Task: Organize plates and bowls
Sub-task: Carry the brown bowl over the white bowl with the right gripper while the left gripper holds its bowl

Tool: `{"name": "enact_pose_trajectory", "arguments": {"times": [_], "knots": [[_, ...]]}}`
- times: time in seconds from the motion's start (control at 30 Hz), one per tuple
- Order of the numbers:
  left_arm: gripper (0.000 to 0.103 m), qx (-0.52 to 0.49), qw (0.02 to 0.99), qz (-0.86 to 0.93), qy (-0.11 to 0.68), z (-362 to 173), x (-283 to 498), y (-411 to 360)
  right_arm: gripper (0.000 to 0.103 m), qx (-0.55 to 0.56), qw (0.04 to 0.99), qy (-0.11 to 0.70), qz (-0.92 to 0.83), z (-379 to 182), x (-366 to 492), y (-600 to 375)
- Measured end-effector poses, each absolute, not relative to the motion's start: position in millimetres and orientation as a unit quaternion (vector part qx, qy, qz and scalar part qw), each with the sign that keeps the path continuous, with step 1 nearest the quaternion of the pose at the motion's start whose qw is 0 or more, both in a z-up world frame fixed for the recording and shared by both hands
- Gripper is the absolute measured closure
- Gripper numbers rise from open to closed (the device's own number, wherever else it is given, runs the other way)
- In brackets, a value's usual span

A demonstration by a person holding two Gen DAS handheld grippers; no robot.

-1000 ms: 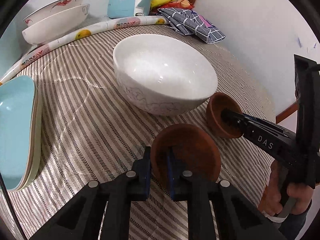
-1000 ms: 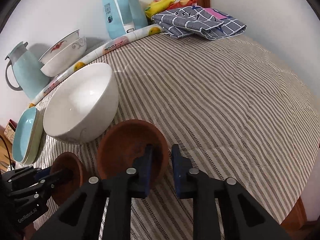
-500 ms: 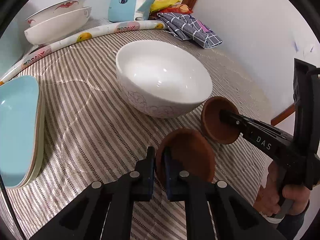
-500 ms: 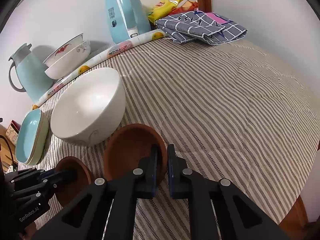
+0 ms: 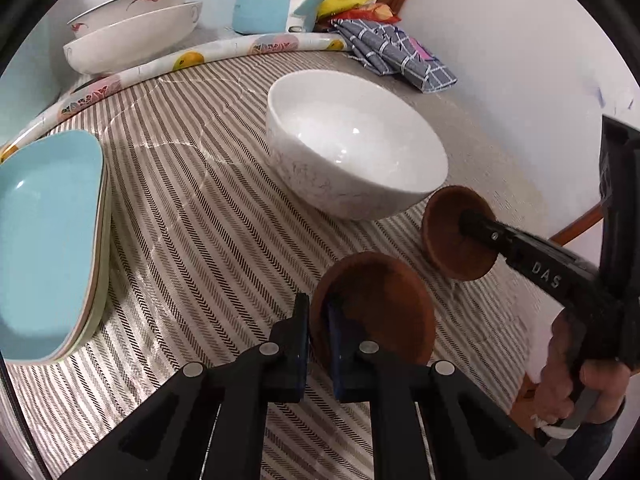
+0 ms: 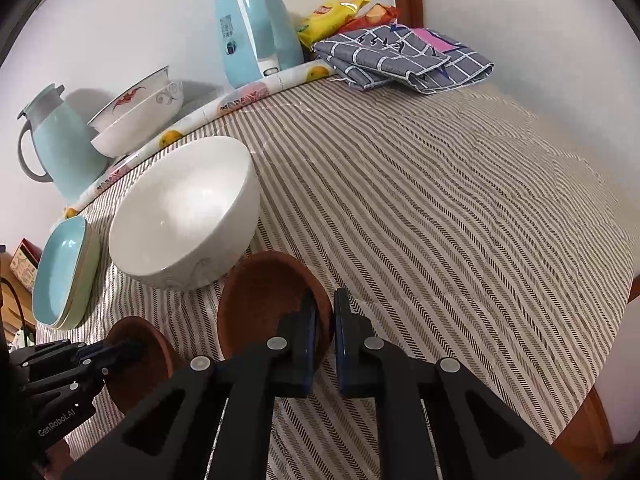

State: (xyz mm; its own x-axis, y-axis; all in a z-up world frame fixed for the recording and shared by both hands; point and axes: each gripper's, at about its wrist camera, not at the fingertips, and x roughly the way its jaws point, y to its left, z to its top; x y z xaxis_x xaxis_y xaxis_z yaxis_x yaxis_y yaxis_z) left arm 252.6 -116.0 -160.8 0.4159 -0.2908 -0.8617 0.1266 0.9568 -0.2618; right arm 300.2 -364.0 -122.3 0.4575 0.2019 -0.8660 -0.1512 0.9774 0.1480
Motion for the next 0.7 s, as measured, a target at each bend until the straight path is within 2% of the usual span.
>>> {"name": "enact_pose_trajectory", "arguments": {"times": [0.37,0.5,0.7], "knots": [[0.089,-0.090,0.841,-0.120,0.520,-165,257,-118,0.088,0.047,0.842,0.527,0.106,-138,305,-374],[0.092,-0.097,0.842,-0.128,0.516,-163,256,-114,0.093,0.067,0.846,0.518,0.112,-136,304,-378],[0.093,-0.103,0.844,-0.130,0.510,-157,250,-109,0.095,0.068,0.852,0.505,0.115,-127,298,-375]]}}
